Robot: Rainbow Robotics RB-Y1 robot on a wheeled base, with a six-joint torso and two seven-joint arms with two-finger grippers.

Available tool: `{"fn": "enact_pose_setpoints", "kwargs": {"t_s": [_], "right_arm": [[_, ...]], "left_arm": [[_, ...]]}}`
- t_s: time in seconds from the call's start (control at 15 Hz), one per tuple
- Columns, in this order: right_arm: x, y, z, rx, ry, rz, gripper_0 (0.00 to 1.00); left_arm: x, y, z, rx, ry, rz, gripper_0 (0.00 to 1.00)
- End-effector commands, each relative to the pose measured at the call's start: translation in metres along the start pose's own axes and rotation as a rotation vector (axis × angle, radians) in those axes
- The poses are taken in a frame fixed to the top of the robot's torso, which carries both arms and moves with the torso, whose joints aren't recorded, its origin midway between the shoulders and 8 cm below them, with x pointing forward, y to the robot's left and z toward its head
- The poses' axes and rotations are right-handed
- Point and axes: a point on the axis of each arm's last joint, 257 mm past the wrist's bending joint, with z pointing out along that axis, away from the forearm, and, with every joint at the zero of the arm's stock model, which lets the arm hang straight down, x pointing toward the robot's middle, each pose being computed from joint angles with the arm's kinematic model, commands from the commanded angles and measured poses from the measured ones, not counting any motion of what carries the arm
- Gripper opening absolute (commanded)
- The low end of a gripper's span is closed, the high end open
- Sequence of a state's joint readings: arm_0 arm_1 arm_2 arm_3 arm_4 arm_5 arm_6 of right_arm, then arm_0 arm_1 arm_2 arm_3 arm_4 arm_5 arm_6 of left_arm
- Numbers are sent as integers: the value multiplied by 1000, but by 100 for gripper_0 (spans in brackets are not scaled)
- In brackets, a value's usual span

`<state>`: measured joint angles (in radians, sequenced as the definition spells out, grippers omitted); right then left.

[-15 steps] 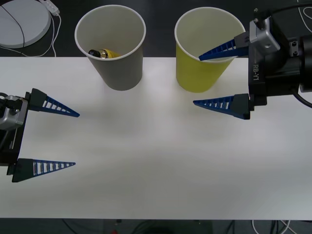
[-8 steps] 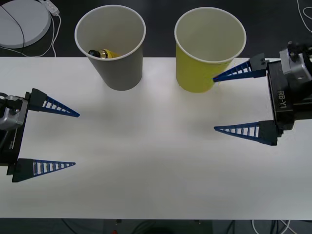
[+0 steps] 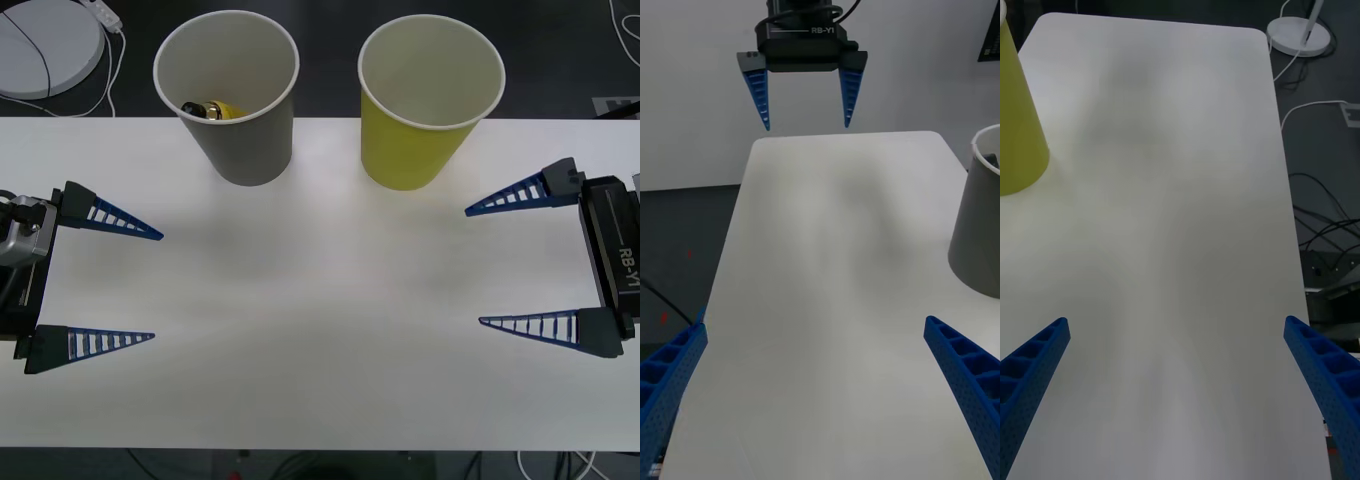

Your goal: Put the can into the green bin and the plastic bottle into the gray bin

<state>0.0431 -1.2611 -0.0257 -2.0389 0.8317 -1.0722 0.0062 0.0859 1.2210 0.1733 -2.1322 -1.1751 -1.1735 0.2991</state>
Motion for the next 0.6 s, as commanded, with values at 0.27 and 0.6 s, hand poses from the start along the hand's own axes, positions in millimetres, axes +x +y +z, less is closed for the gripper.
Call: {"fn": "enact_pose_setpoints", "kwargs": {"t_s": [0.27, 0.6], "right_arm": [[6, 18, -8, -4, 8, 4, 100], [10, 17, -9, 1, 13, 23, 100]], "left_arm": [[0, 0, 0, 0, 0, 0, 100], [0, 0, 0, 0, 0, 0, 100]]}}
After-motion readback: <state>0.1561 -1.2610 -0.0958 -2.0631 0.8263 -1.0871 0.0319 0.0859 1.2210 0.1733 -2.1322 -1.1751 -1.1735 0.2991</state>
